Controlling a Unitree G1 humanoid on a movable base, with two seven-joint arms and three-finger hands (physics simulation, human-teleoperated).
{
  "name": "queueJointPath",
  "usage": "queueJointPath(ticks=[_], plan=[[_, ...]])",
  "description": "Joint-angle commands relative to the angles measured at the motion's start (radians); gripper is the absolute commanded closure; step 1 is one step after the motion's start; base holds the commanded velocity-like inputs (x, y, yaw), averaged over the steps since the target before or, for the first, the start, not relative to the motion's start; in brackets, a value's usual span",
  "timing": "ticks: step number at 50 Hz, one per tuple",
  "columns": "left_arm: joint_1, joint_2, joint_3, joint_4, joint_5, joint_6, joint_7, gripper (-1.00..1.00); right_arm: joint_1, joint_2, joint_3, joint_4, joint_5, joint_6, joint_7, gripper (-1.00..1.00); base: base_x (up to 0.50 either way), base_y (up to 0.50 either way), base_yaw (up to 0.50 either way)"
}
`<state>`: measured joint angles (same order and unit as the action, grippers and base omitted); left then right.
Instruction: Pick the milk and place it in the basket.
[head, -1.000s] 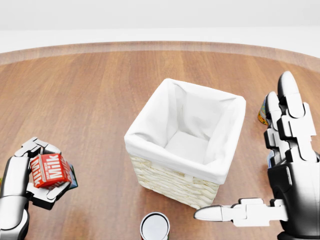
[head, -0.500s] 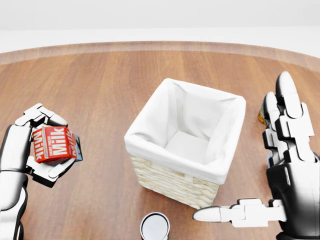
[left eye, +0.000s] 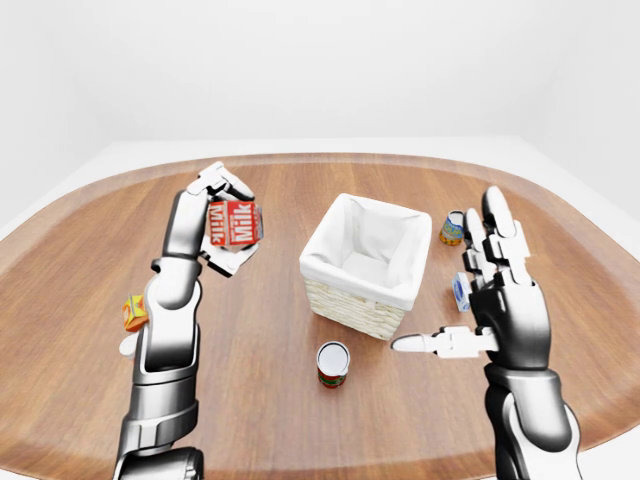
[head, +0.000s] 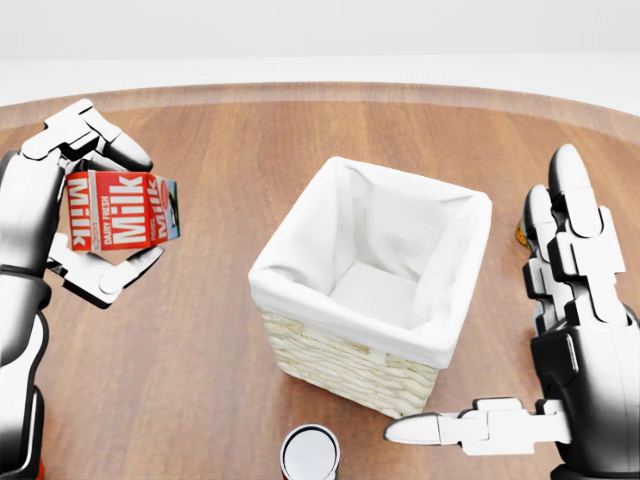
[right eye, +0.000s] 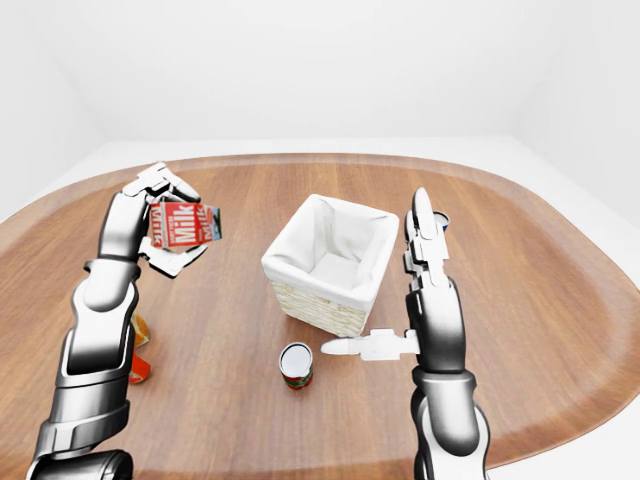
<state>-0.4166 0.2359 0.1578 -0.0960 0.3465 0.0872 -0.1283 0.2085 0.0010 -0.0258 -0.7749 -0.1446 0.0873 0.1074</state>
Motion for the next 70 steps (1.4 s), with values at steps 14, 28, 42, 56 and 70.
queueJointPath(ticks=[14, 28, 42, 56, 70], plan=[[-0.153, -0.040, -0.065, -0.094, 0.004, 0.000, -0.024, 1.00, 0.000, 0.000, 0.002, 0.000, -0.001, 0.000, -0.001, -1.00, 0.00, 0.00, 0.00], [-0.188, -0.128, -0.140, -0.067, 0.060, 0.000, -0.041, 1.00, 0.001, 0.000, 0.001, 0.008, 0.001, 0.000, 0.000, -1.00, 0.00, 0.00, 0.00], [-0.219, -0.210, -0.200, -0.024, 0.108, 0.000, -0.042, 1.00, 0.001, 0.000, -0.006, 0.000, 0.007, 0.000, 0.003, -1.00, 0.00, 0.00, 0.00], [-0.282, -0.258, -0.222, 0.098, 0.119, 0.000, -0.015, 1.00, 0.002, 0.000, -0.004, 0.004, 0.005, 0.000, 0.003, -1.00, 0.00, 0.00, 0.00], [-0.350, -0.292, -0.232, 0.245, 0.100, 0.000, 0.033, 1.00, 0.007, 0.001, 0.001, 0.002, 0.003, 0.000, 0.003, -1.00, 0.00, 0.00, 0.00]])
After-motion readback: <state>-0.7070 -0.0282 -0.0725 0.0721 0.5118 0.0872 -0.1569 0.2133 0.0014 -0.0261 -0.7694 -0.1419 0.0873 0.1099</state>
